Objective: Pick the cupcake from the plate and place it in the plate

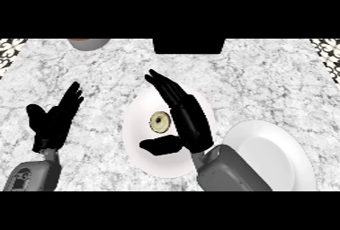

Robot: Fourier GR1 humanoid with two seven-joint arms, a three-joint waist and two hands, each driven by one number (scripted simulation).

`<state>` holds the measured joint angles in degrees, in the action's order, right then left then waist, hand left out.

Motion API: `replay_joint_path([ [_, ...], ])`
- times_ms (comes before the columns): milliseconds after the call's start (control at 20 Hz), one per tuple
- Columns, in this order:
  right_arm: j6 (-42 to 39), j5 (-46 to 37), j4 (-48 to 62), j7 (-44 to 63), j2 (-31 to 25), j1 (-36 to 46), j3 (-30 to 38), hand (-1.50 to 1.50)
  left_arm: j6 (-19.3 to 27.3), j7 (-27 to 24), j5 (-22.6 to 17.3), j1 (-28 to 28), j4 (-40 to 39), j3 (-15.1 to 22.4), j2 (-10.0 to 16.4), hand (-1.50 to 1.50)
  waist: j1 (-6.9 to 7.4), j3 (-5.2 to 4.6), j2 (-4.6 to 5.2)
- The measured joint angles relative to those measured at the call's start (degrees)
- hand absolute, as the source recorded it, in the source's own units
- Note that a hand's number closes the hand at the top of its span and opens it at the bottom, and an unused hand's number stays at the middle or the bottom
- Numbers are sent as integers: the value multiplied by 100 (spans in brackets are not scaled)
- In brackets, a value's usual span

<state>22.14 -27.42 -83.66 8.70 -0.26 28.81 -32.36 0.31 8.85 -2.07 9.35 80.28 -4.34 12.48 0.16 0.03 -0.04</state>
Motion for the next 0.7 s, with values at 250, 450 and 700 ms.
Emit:
replay_joint_path([
  [250, -357, 1040, -668, 336, 13, -392, 255, -150, -32, 8, -9, -19, 17, -43, 35, 0, -22, 0, -2],
  [450, -966, 1827, -1028, 390, -168, -719, 605, -150, -77, 89, -42, -43, 105, -53, 31, 0, -23, -1, 0],
  [700, -1535, 2185, -857, -101, -277, -857, 1127, -150, -32, 11, 76, -74, 57, -51, -65, 0, -14, -2, 5],
])
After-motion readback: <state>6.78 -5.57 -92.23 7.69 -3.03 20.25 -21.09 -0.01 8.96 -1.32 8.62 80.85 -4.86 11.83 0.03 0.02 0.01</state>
